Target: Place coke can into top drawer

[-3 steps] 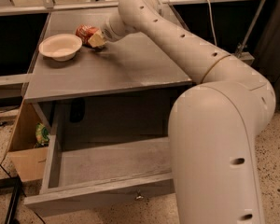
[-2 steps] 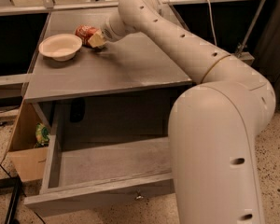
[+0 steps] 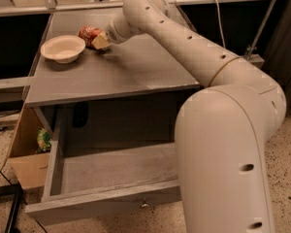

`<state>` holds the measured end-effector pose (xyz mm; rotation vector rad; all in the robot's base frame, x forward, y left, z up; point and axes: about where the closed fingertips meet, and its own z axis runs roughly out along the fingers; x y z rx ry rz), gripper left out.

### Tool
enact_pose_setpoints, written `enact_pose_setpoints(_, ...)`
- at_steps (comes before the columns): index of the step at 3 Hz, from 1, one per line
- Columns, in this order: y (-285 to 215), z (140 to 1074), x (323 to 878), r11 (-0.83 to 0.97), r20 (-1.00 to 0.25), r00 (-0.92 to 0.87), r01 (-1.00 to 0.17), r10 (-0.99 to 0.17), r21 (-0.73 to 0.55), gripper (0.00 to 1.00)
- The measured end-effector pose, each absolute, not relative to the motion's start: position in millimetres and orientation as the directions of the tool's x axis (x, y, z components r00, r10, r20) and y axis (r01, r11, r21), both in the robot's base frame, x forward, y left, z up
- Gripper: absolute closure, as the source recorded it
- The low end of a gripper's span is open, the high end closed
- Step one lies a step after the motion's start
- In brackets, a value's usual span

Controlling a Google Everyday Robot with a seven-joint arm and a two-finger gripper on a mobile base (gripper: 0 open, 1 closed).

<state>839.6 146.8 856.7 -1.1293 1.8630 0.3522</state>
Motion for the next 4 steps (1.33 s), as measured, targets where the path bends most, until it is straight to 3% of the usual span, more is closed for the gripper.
enact_pose_setpoints(2, 136, 870, 813, 0.497, -0.811, -0.141, -0.845, -0.568, -0.201, 1.0)
enact_pose_setpoints(4, 92, 902, 739, 0.411, -0.806, -0.082, -0.887, -0.586, -0.209, 1.0)
